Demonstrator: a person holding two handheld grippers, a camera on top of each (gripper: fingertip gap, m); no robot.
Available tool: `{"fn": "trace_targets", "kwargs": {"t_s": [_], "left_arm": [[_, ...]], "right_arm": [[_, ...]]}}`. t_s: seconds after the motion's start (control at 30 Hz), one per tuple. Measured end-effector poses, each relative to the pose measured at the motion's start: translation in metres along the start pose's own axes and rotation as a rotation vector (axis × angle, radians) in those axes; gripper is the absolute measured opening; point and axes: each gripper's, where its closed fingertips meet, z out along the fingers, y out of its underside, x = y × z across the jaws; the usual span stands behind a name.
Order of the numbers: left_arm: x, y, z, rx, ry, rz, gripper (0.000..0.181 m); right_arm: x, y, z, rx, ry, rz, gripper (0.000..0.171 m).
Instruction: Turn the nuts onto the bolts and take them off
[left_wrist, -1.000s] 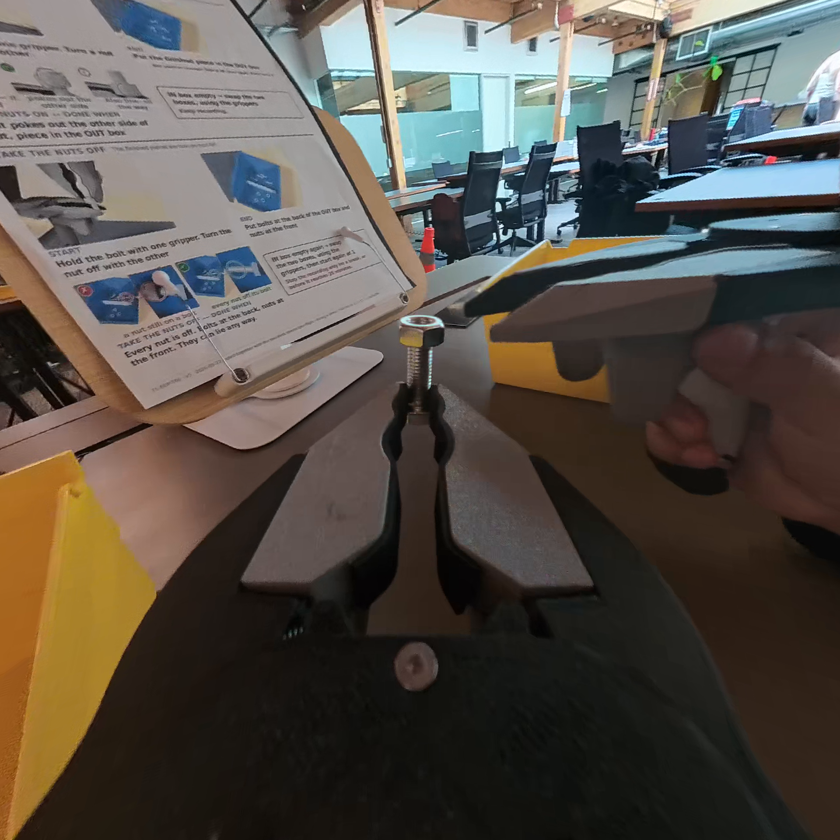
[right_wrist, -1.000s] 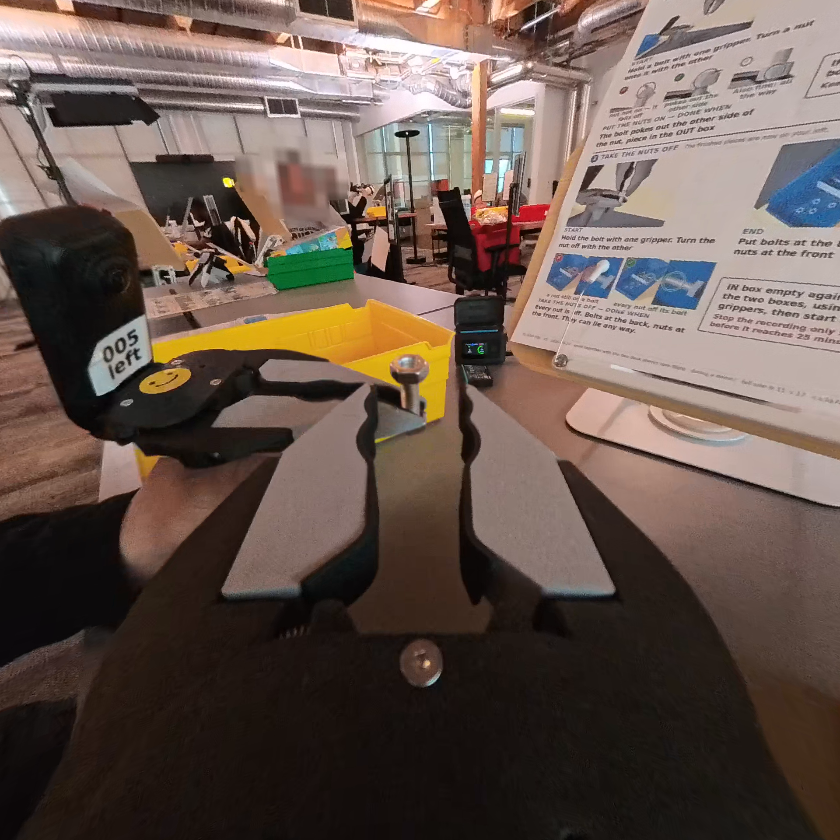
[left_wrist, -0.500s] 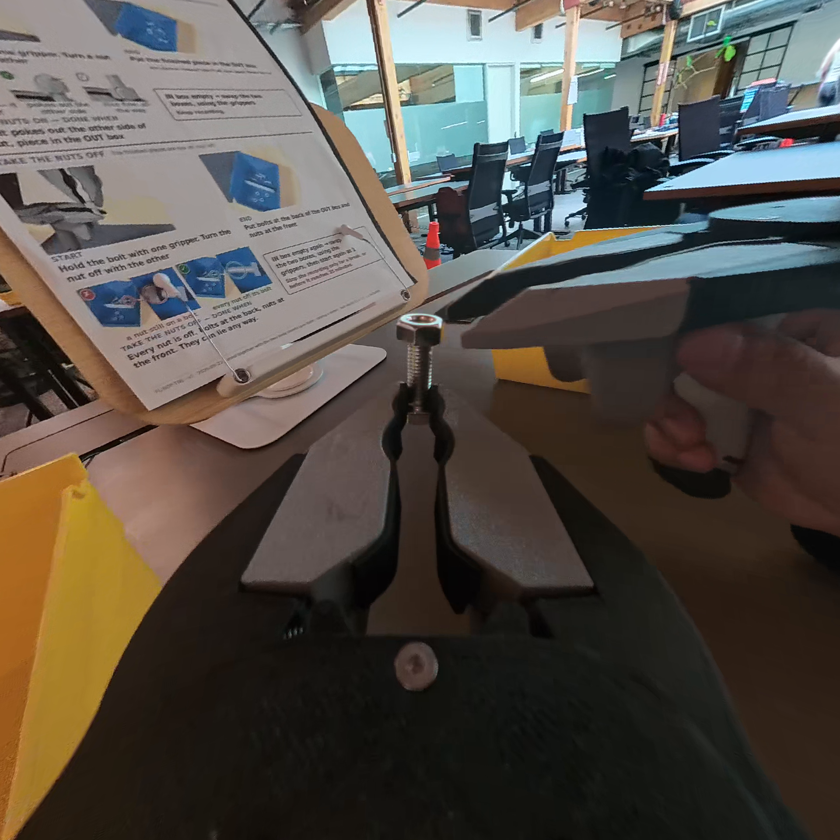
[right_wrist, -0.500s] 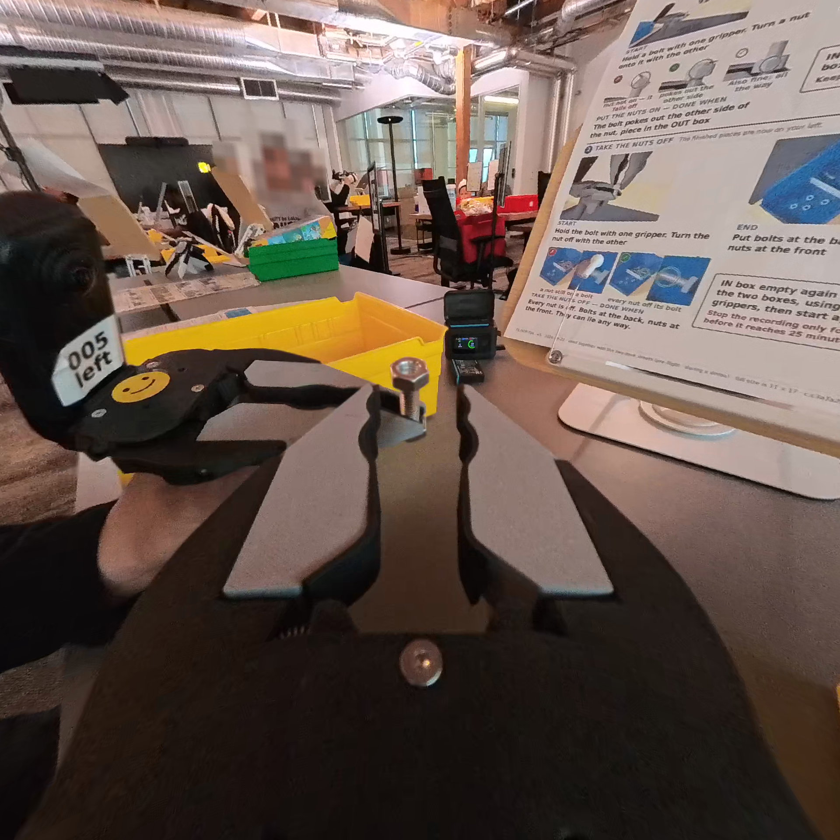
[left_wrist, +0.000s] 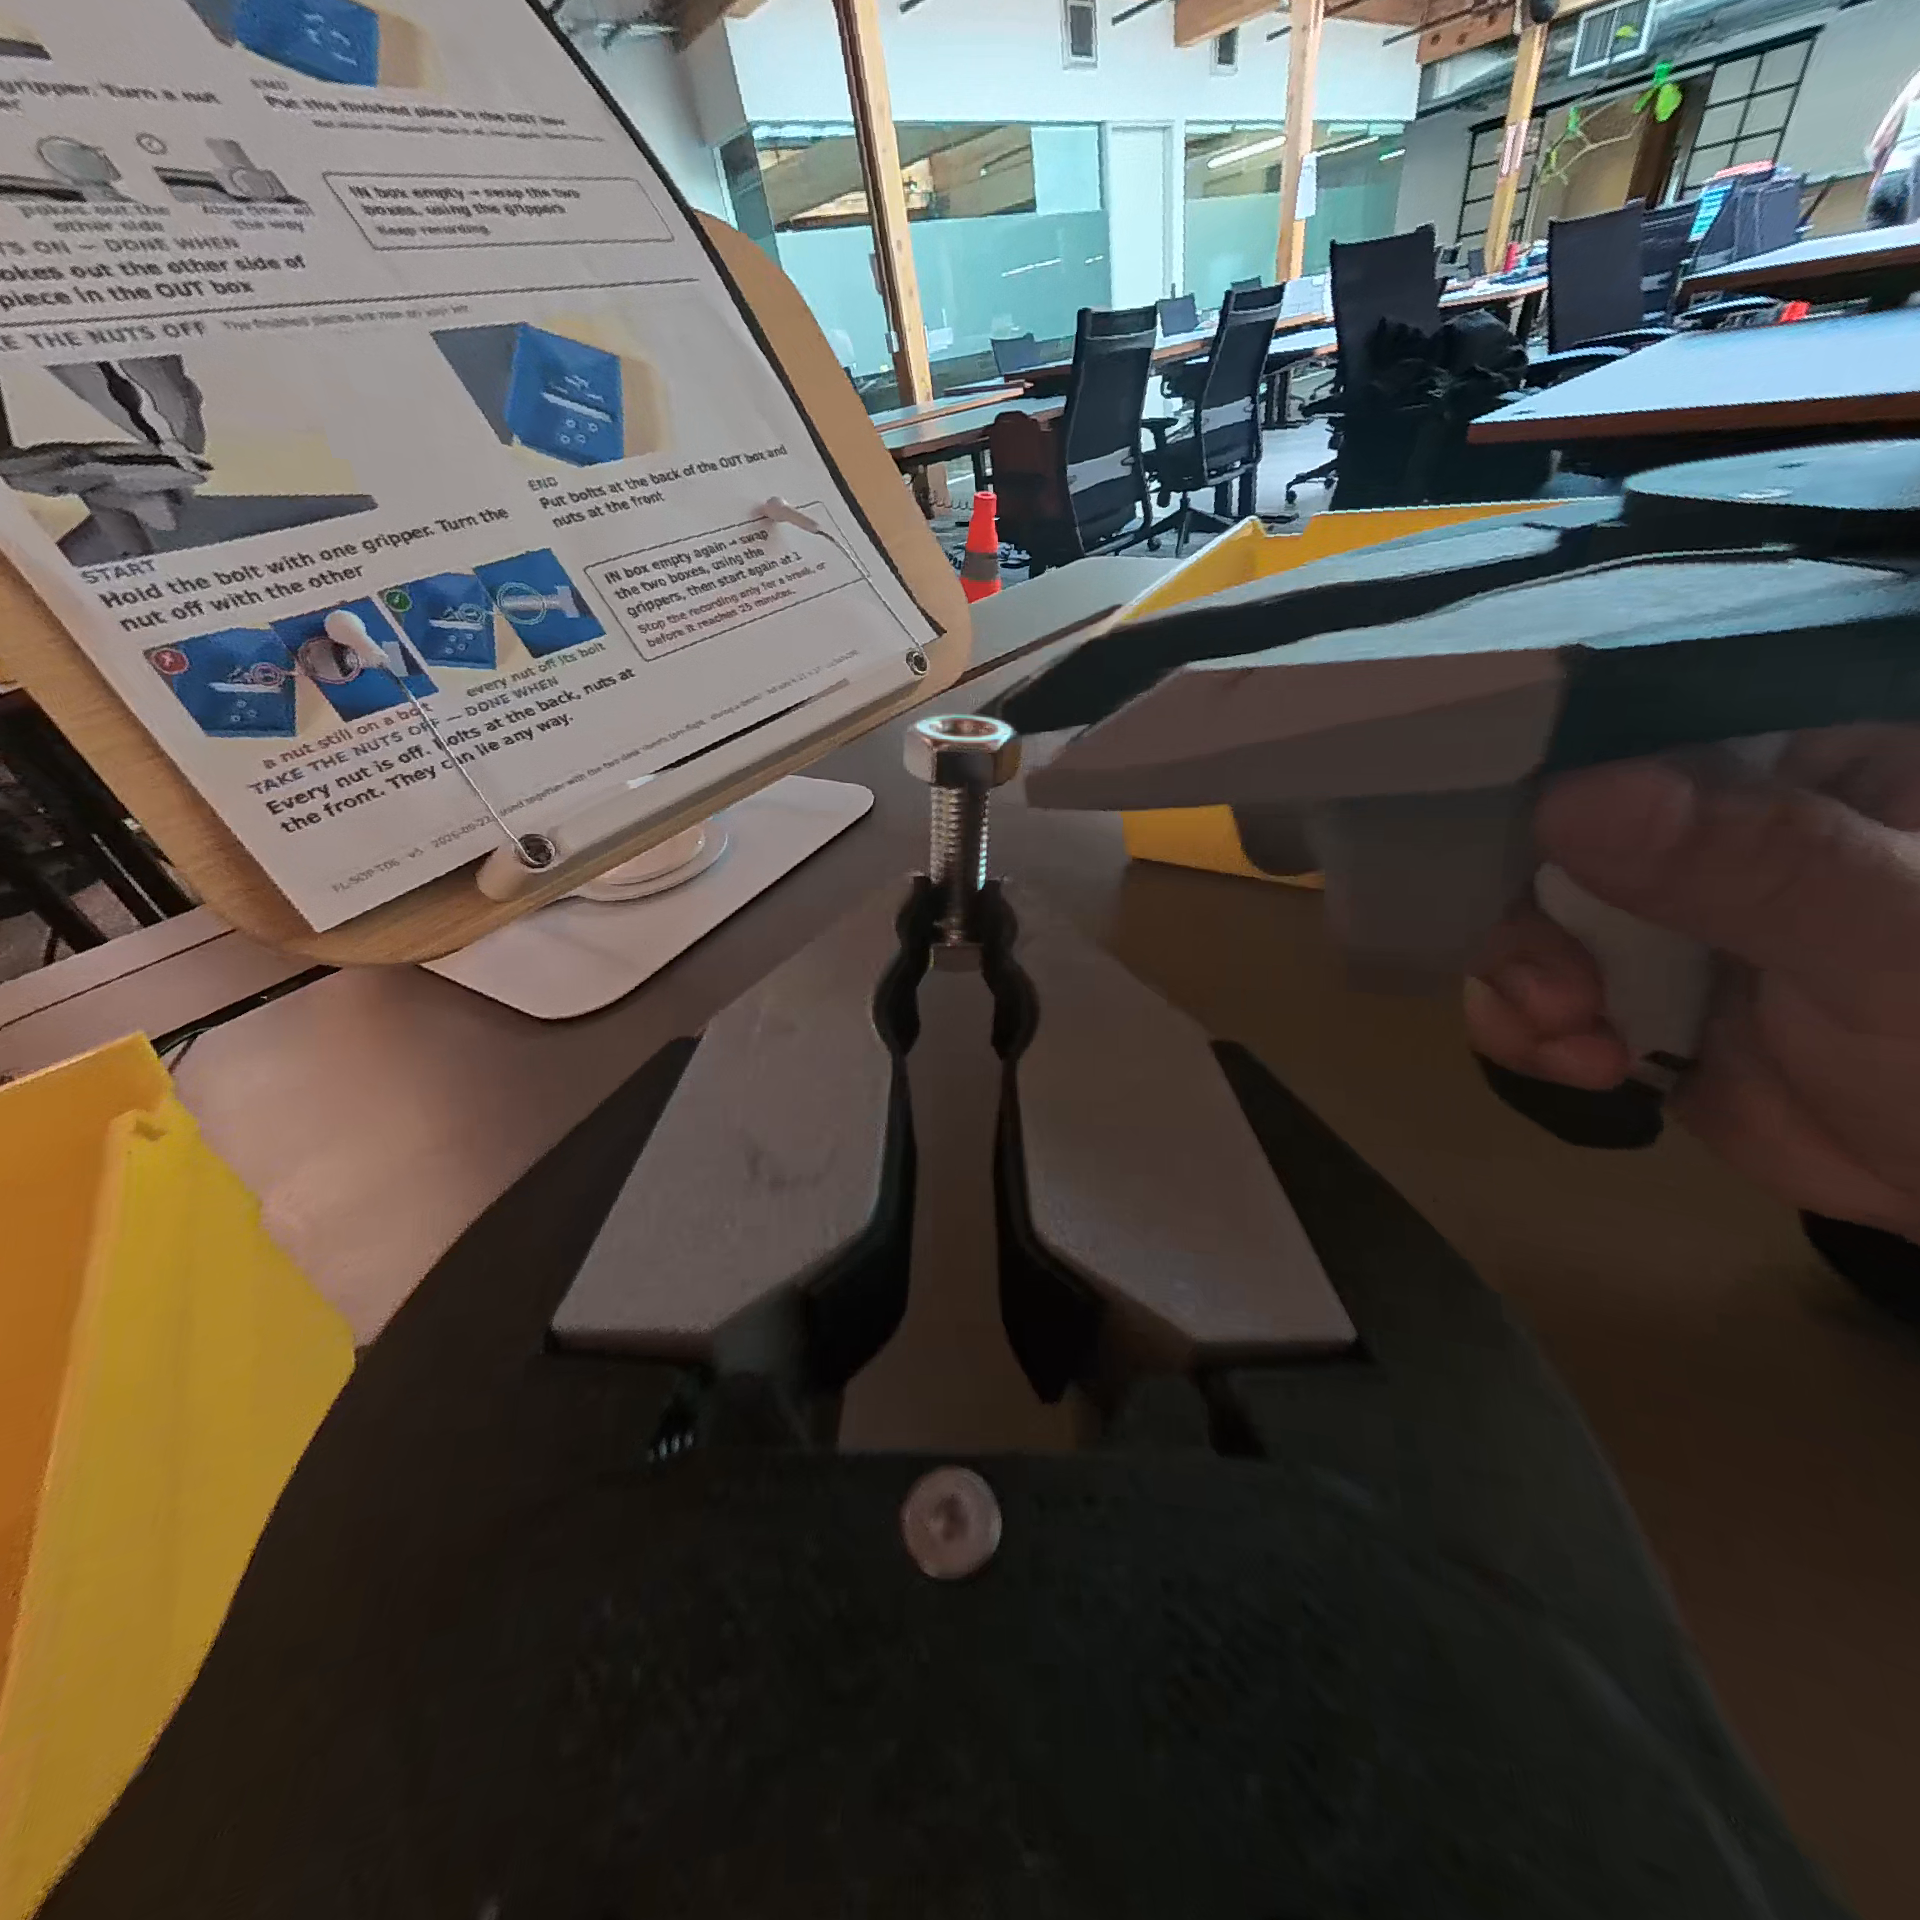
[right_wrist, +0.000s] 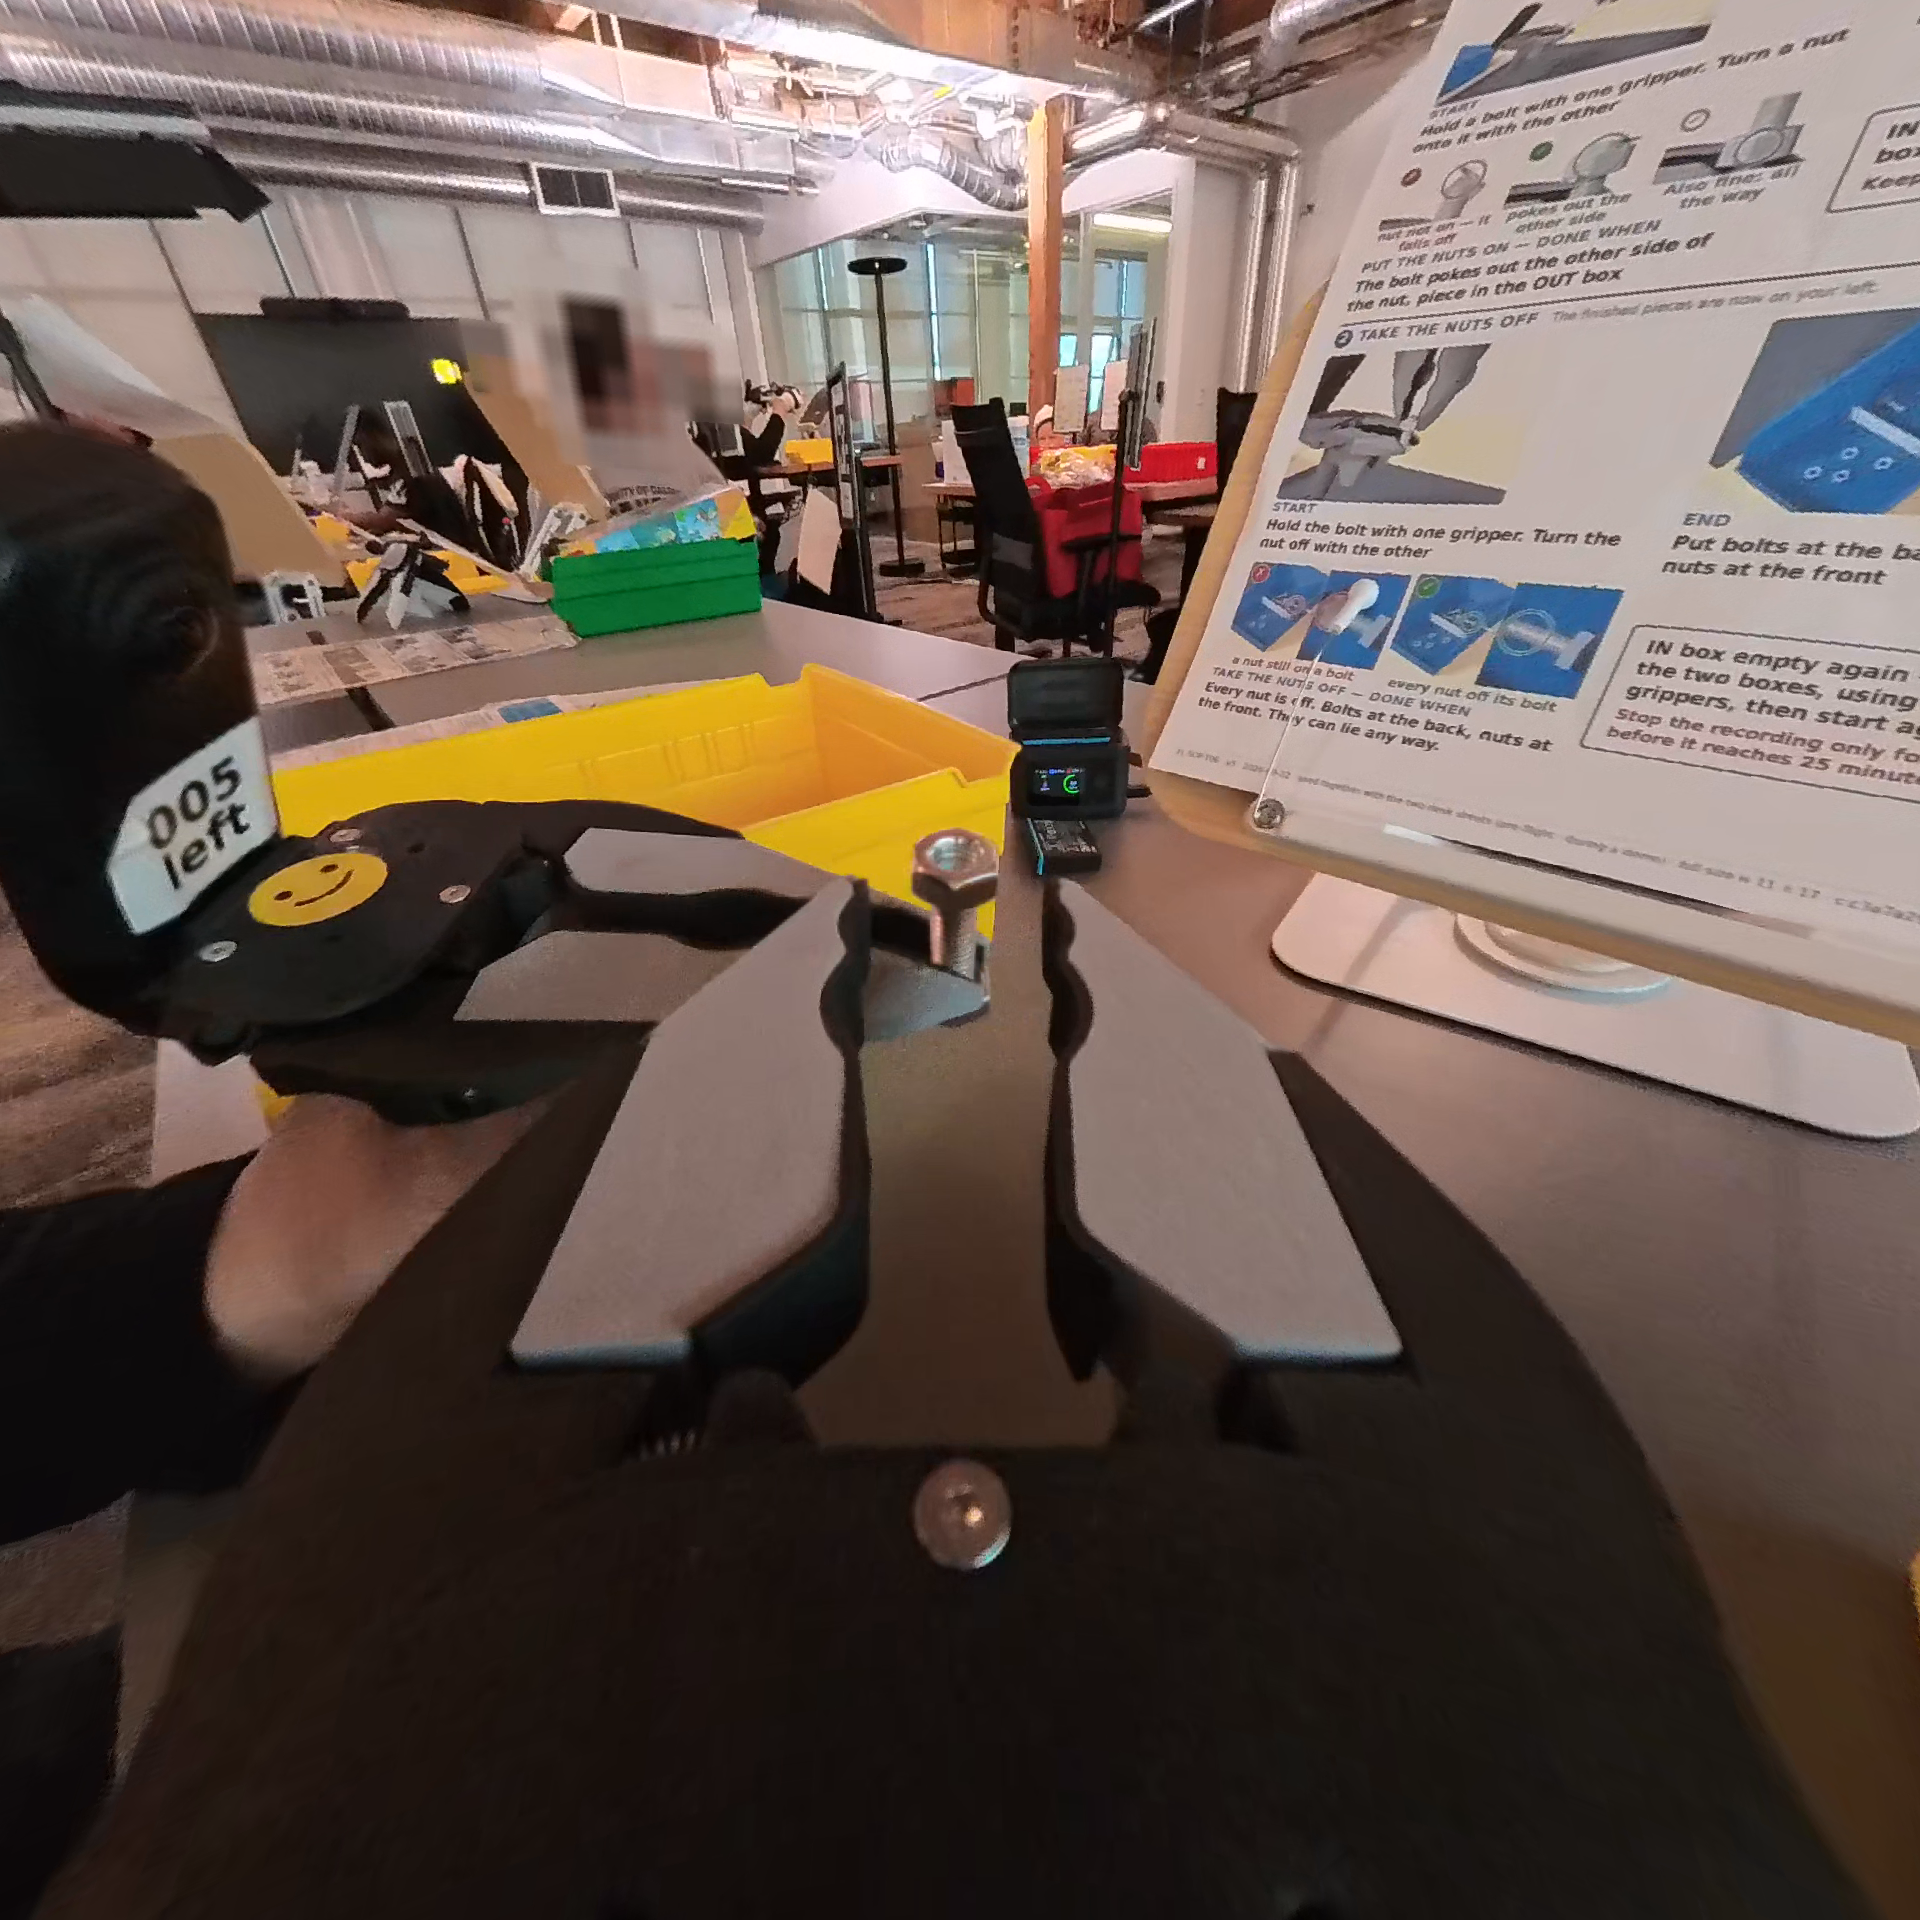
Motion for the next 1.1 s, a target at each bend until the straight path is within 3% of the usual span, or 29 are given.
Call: {"fn": "trace_targets", "kwargs": {"t_s": [0.43, 0.6, 1.1], "left_arm": [[0.012, 0.0, 0.002, -0.001, 0.027, 0.046, 0.007], [0.012, -0.002, 0.001, 0.007, 0.033, 0.039, 0.006], [0.016, -0.001, 0.002, 0.009, 0.082, -0.005, 0.007]], "right_arm": [[-0.005, 0.001, 0.012, -0.015, -0.006, -0.015, 0.028], [-0.002, 0.0, 0.014, -0.016, 0.01, -0.03, 0.017], [-0.001, 0.002, 0.011, -0.022, 0.008, -0.053, 0.018]]}}
